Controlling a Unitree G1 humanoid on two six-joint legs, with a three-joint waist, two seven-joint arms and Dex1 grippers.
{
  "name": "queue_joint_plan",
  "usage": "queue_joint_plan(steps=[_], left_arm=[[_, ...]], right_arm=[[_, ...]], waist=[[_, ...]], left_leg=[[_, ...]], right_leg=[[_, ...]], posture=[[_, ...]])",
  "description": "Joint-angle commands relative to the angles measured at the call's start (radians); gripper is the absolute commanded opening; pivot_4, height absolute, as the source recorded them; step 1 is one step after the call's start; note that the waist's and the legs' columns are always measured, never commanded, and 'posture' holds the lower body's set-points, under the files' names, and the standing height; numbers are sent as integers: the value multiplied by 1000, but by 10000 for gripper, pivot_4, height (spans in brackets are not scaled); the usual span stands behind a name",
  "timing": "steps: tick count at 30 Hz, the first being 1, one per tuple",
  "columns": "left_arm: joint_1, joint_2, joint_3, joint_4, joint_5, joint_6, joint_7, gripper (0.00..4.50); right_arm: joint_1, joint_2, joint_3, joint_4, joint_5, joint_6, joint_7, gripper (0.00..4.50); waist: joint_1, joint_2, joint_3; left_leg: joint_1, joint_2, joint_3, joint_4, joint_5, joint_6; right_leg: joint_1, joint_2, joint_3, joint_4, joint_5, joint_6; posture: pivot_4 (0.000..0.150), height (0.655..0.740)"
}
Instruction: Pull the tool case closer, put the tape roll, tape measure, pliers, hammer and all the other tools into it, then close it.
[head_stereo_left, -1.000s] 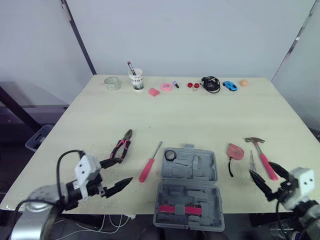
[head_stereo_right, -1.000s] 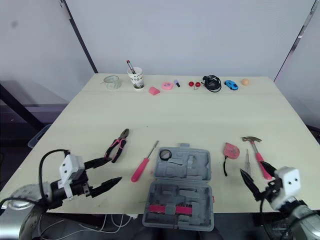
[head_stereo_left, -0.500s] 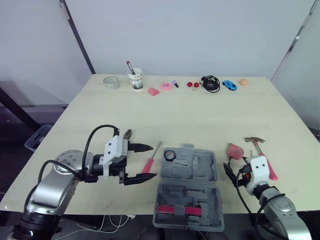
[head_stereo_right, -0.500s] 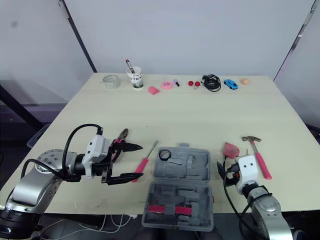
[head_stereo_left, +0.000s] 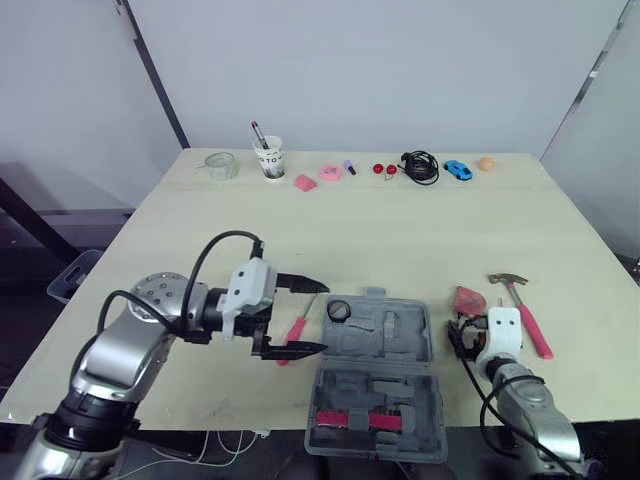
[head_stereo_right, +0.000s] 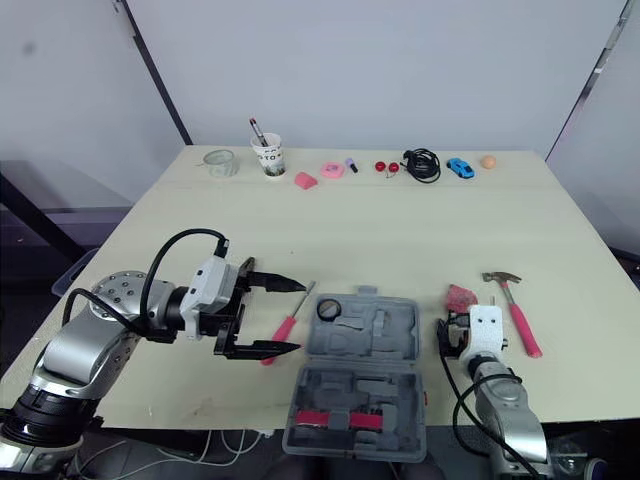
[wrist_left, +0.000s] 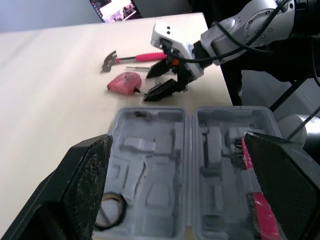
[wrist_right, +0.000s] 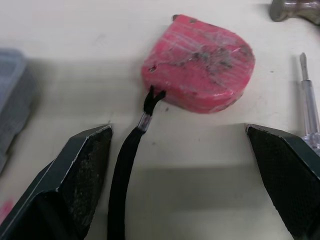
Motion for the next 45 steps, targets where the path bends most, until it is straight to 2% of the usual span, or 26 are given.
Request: queue_joint_plan(steps=[1,3,6,8,10,18,28,31,33,36,45], left_arm=[[-8,1,5,-22,5,-17,0,45000],[-7,2,4,-17,8,-22,-1,45000],[-4,0,6,-15,10,-24,2,45000],[-3,-2,6,-13,13,-26,1,45000],[-4,-3,5,-7,18,-33,1,45000],[-1,-8,-4,-4,24,-45,3,45000],[-5,-17,-12,-5,23,-48,-1,45000],[-6,-21,-17,-8,22,-47,-4,45000],[-12,-24,-19,-9,21,-46,-6,45000],[-19,-28,-26,-6,27,-48,-11,45000],[-25,-28,-30,2,27,-49,-13,45000]], right_arm=[[-9,3,-16,2,-11,10,-23,38297],[-12,1,-14,7,-19,7,-27,31303],[-12,2,-11,13,-22,9,-26,18704],[-10,0,-4,12,-27,17,-26,8496],[-3,-2,2,10,-31,23,-24,1258],[18,-10,-2,-17,-35,30,-17,1258],[139,-57,25,-199,-21,115,51,1258],[157,-69,27,-215,-14,128,72,9671],[146,-67,27,-205,-25,99,67,18263],[111,-45,17,-183,-12,88,61,33690],[52,-11,23,-106,0,66,67,33690]], waist=[[2,0,0],[2,0,0],[2,0,0],[2,0,0],[2,0,0],[3,0,0],[3,0,0],[3,0,0],[3,-1,0],[-1,-1,0],[2,0,0]], left_leg=[[0,0,0,0,0,0],[0,0,0,0,0,0],[0,0,0,0,0,0],[0,0,0,0,0,0],[0,0,0,0,0,0],[0,0,0,0,0,0],[0,0,-1,0,0,0],[0,0,-1,0,0,0],[0,0,-1,0,0,0],[0,0,-1,0,0,0],[0,0,-1,0,0,0]], right_leg=[[0,0,0,0,0,0],[0,0,0,0,0,0],[0,0,0,0,0,0],[0,0,0,0,0,0],[0,0,0,0,0,0],[0,0,0,0,0,0],[0,0,-1,0,0,0],[0,0,-1,0,0,0],[0,0,-1,0,0,0],[0,0,0,0,0,0],[0,0,0,0,0,0]], posture=[[1500,7400],[1500,7400],[1500,7400],[1500,7400],[1500,7400],[1500,7400],[1500,7400],[1500,7400],[1500,7400],[1500,7400],[1500,7400]])
